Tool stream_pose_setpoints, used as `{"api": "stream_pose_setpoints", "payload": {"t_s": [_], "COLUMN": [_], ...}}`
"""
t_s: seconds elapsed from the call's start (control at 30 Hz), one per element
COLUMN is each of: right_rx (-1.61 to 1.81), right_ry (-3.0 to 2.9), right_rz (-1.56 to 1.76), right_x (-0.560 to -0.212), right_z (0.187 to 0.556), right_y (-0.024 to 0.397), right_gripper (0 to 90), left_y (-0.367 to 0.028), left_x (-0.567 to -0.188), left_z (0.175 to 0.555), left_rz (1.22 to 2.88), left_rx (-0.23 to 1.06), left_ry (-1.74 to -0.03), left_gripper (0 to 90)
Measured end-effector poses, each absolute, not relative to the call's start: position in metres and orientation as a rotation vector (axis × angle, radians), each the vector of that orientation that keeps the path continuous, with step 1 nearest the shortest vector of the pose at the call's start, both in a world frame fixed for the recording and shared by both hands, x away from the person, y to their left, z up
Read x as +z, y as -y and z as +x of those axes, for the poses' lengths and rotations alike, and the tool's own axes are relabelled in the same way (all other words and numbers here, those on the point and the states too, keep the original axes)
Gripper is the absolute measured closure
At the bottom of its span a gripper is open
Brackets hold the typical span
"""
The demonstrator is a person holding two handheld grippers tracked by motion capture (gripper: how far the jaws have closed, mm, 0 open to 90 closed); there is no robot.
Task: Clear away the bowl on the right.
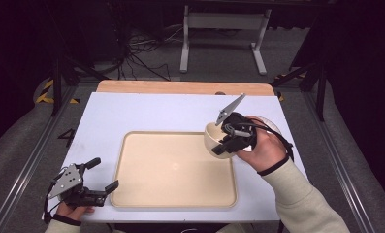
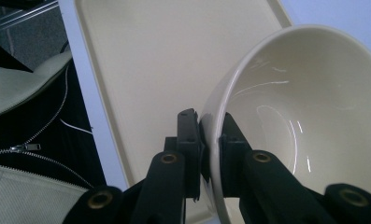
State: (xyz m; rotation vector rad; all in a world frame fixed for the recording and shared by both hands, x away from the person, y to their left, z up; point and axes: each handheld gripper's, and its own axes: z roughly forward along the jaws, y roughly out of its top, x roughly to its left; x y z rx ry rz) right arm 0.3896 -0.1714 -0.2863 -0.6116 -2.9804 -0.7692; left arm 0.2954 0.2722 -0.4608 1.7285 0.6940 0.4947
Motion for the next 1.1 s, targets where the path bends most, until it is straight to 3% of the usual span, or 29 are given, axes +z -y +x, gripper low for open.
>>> {"api": "stream_pose_setpoints", "payload": {"t_s": [1.1], "right_rx": [-0.783], "right_ry": [2.960], "right_rz": [-0.306], "right_x": [-0.294], "right_z": [0.380], "right_y": [0.088], "right_gripper": [83.3], "left_y": [-0.273], "left_x": [-0.461], "left_z": [0.295], "left_rz": [1.733], "left_rx": [0.493], "left_ry": [-0.688], "left_gripper": [0.2]}}
